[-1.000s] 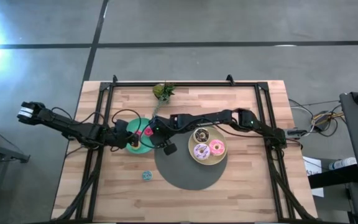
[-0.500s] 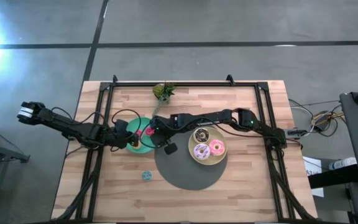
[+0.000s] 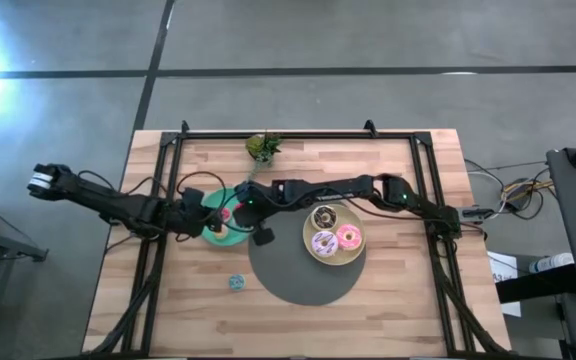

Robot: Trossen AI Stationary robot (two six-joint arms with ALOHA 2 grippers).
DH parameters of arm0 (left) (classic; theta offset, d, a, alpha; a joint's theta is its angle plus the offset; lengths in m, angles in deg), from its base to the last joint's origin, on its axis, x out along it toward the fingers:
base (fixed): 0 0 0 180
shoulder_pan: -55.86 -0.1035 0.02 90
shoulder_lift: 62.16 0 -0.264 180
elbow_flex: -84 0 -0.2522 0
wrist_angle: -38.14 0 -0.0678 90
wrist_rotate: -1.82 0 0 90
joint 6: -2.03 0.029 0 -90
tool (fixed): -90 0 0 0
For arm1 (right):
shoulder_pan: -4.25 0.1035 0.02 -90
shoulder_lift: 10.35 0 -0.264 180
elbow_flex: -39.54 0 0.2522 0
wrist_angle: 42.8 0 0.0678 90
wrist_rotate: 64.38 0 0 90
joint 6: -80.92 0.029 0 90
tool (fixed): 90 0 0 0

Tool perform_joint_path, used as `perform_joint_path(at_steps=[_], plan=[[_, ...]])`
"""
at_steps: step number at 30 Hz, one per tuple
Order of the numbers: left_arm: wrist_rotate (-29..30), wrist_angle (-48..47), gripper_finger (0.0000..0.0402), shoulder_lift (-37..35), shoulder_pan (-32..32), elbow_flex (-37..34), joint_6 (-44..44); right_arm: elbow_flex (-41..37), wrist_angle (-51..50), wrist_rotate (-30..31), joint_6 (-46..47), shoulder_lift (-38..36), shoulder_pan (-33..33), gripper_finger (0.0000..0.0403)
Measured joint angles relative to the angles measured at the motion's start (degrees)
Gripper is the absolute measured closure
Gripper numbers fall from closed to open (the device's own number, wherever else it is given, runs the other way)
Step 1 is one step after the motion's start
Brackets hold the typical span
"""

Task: Pick & Place donuts
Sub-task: Put the white doughnut on the green plate, then put the blue doughnut on the green plate

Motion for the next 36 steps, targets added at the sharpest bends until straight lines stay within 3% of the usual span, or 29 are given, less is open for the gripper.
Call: perform_joint_path(at_steps=[8, 13, 26, 36], plan=[[2.49, -13.13, 0.0401, -2.49, 0.07, 7.68, 1.4, 0.09, 2.72, -1.06, 2.03, 3.38, 0.8, 0.0382], [2.6, -13.92, 0.0401, -3.33, 0.11, 9.16, 2.46, 0.28, 6.3, 3.34, 1.99, 3.75, 0.74, 0.0364], [2.59, -15.28, 0.0401, -3.45, 0.11, 9.22, 2.49, 0.23, 5.1, 2.95, 5.39, 3.8, 0.91, 0.0283], [0.45, -17.81, 0.0401, -3.45, 0.23, 9.18, 3.08, 7.12, -10.44, 2.83, 10.14, 3.69, 1.3, 0.0241]])
